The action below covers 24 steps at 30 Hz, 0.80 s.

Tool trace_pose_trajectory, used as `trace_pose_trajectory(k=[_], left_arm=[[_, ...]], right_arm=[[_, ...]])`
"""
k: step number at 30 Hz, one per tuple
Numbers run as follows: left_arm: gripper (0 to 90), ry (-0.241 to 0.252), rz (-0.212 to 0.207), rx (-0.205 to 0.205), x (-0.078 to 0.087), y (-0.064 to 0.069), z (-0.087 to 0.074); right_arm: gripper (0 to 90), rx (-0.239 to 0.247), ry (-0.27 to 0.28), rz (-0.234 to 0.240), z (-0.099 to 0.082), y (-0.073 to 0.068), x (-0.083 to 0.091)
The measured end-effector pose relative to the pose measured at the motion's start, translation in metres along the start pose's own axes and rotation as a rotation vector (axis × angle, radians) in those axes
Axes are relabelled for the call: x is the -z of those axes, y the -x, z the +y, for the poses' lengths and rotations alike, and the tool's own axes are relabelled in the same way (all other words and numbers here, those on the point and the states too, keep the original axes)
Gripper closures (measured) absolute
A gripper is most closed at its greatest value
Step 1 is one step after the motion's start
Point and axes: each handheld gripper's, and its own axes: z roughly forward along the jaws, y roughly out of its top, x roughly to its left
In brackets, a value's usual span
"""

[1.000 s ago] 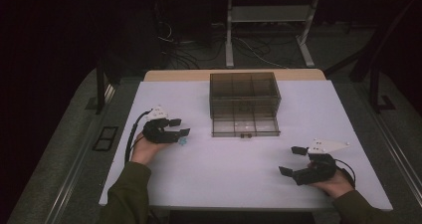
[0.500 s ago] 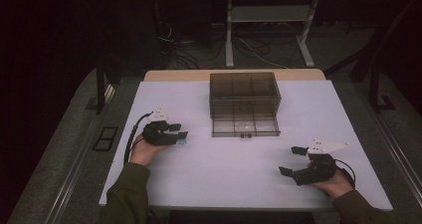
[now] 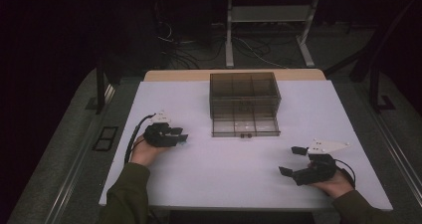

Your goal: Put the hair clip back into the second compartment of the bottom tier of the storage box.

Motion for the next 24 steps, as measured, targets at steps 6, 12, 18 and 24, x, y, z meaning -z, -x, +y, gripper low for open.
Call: trace_pose_trajectory(k=[6, 12, 18, 24], left_arm=[[61.3, -0.01, 0.001, 0.002, -0.0006, 0.0001, -0.001], [64.4, -0.025, 0.0, -0.012, -0.0015, 0.0007, -0.001], [66.8, -0.038, -0.002, -0.018, -0.002, 0.0016, -0.0014], [67.7, -0.051, -0.004, -0.028, -0.0036, 0.0026, -0.0021]], right_arm=[[9.0, -0.001, 0.0, 0.0, 0.0, 0.0001, 0.0], [8.9, -0.001, -0.001, 0.0, 0.0, 0.0, -0.0001], [9.0, 0.0, 0.0, -0.001, 0.0, 0.0, 0.0], [8.9, 0.0, 0.0, 0.0, 0.0, 0.0, -0.0001]])
